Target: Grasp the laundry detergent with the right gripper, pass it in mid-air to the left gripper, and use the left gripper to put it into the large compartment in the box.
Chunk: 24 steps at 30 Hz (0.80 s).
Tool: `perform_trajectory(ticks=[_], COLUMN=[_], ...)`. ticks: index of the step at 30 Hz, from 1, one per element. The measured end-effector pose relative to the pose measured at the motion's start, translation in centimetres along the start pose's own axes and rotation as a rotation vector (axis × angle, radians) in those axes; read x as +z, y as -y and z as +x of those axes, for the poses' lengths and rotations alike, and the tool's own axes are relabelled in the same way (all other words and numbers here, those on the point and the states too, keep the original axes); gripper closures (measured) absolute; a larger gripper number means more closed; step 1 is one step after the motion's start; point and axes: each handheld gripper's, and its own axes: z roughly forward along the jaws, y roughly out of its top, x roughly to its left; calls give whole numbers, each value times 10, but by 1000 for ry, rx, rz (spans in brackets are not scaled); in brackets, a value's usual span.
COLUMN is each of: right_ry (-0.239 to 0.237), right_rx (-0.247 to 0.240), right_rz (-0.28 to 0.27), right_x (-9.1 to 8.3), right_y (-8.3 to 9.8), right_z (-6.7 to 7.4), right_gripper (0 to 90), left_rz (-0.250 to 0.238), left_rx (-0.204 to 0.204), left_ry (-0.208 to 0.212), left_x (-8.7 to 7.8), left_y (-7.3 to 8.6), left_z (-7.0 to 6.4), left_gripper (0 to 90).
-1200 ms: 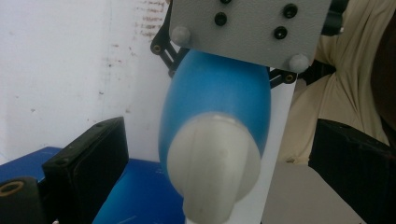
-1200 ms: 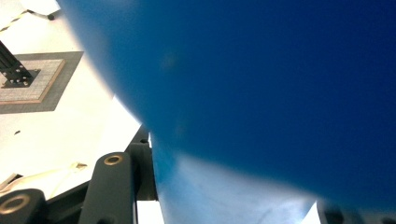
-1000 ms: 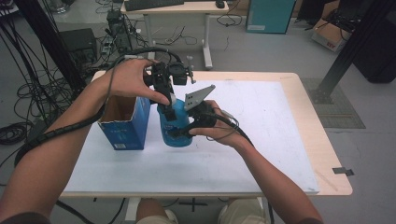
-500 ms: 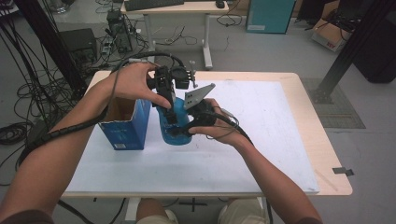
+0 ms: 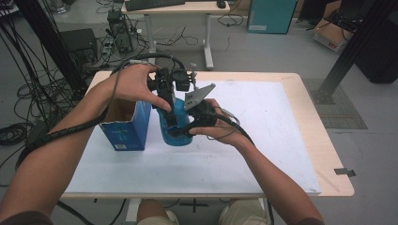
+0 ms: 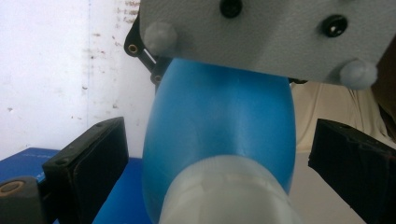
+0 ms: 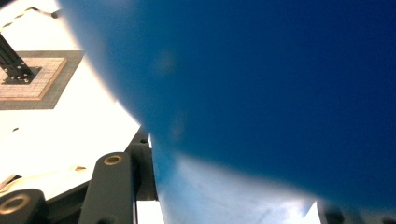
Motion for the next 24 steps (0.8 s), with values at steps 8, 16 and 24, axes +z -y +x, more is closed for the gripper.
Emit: perform_trajectory(ticks=[8, 16, 24], right_ry=[17, 2, 4], right_rx=[-32, -10, -12], right_rz=[-10, -4, -5], right_x=[-3, -3, -4], right_y=[-1, -1, -2], right_z=[-2, 0, 0], right_gripper=[436, 436, 436], left_rz=[7, 17, 26], left_rx=[4, 1, 4], left_ry=[-6, -7, -9], left_x=[0, 1, 0], left_y=[1, -1, -1], left_z=[0, -1, -1], left_gripper=[51, 52, 53])
